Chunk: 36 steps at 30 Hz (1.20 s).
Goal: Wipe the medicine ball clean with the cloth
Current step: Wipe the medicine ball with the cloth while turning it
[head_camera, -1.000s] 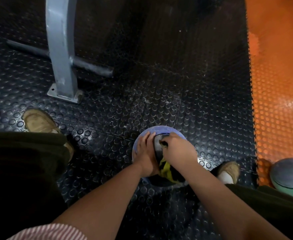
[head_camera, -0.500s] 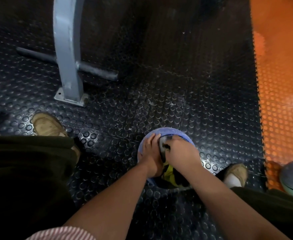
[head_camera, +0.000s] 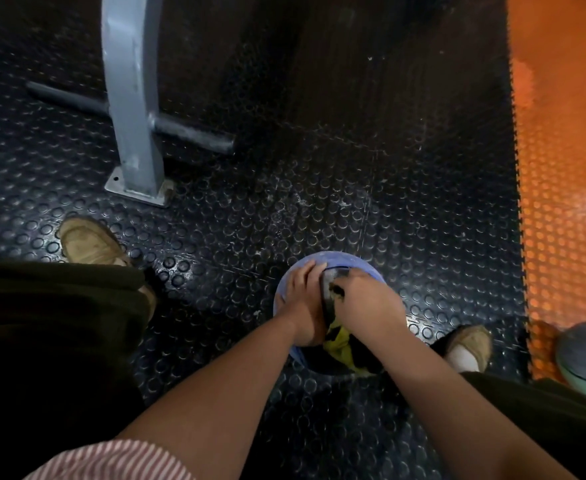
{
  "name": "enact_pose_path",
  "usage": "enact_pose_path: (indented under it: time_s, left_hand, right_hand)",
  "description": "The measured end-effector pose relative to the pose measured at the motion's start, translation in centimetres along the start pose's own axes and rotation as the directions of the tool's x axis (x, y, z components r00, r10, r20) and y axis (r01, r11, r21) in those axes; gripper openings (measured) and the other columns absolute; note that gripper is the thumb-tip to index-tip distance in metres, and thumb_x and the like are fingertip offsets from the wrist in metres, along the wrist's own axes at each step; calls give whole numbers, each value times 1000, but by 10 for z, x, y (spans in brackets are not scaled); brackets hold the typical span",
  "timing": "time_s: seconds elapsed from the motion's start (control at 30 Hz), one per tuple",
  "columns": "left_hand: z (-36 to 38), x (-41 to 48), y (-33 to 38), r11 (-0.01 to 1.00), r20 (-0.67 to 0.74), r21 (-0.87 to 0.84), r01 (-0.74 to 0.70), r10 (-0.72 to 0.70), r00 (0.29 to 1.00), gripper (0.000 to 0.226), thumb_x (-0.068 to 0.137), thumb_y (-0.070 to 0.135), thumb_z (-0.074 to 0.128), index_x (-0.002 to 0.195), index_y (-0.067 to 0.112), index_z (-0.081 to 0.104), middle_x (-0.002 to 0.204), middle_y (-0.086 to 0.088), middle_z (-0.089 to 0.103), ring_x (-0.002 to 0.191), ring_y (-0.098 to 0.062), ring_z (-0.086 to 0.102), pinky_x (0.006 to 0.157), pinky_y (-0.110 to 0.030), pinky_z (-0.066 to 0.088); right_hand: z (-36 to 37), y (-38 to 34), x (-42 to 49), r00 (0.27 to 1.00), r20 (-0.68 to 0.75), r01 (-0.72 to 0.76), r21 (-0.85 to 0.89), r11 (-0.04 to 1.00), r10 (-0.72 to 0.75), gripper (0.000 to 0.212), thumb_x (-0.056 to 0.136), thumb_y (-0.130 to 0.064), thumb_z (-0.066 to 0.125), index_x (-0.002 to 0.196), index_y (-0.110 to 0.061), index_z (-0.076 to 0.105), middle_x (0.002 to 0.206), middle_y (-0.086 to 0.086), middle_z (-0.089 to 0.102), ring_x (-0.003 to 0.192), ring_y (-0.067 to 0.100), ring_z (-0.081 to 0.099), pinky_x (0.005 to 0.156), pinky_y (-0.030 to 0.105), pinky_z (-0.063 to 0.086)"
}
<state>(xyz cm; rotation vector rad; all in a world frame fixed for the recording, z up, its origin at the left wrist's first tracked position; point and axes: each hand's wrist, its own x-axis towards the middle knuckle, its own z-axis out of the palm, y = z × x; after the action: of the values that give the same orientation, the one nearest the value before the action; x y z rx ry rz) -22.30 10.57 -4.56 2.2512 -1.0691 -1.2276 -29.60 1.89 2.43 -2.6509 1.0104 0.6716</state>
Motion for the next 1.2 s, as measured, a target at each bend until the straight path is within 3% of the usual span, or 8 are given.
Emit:
enact_pose_path:
  time_s: [0.17,0.37,0.43,0.63,0.87,1.0,1.1,1.2]
  left_hand:
    - [1,-5,5,1000,28,21,23,-24,999,142,58,47,89,151,28,-17,157,4,-20,147,-21,-17,118,-55,6]
    - [-4,-5,-10,995,-69,-51,-83,79,994,125,66,39,86,153,19,-1,159,-2,-9,148,-21,-4,119,-41,9]
    - [0,-7,-10,994,-70,-50,-101,97,993,129,62,40,89,153,18,0,158,-1,-8,148,-20,-6,119,-43,9]
    - [-1,-8,-9,992,-53,-120,-46,40,998,141,49,43,95,152,28,-1,157,4,-7,146,-14,-2,120,-44,8]
    - [-7,-6,-10,996,-2,-87,-7,7,1000,141,50,47,93,150,34,-6,154,15,-12,146,-13,-4,120,-48,10]
    - [-10,-1,-4,999,22,-32,-14,15,1000,142,52,49,91,150,31,-10,154,13,-15,146,-18,-7,120,-50,10]
    - [-8,3,10,1000,49,-5,-18,18,999,142,54,49,90,150,30,-11,154,12,-16,145,-19,-11,119,-54,6]
    - [-2,3,18,999,8,-9,-35,35,999,139,55,51,90,151,29,-7,155,11,-11,146,-19,-10,118,-55,6]
  right_hand:
    - [-13,-5,40,991,23,-136,62,989,135,30,94,-10,42,120,-6,55,119,10,57,104,30,60,72,33,45]
    - [9,-6,8,997,-10,76,21,997,-76,34,94,-15,43,126,-19,56,124,1,53,92,21,61,67,30,47]
    - [8,-1,12,1000,-22,19,73,997,-17,34,94,-19,43,125,-21,56,117,-1,58,87,20,60,58,27,41]
    - [-3,9,23,992,-23,-115,259,959,125,30,95,-22,41,116,-19,62,114,8,57,91,29,57,68,31,41]
    - [19,63,-15,918,58,-375,446,813,392,23,93,-29,48,102,-18,67,94,13,65,87,32,57,71,31,38]
    - [24,71,-23,918,53,-361,521,773,392,21,92,-25,50,89,-14,67,80,10,64,86,34,62,70,34,44]
    - [8,59,-8,935,-70,-229,630,742,348,22,93,-28,55,107,-19,70,96,5,68,90,26,63,75,33,46]
    - [2,47,4,961,-91,-156,597,787,260,38,92,-35,57,129,-27,58,115,1,50,109,23,52,91,30,41]
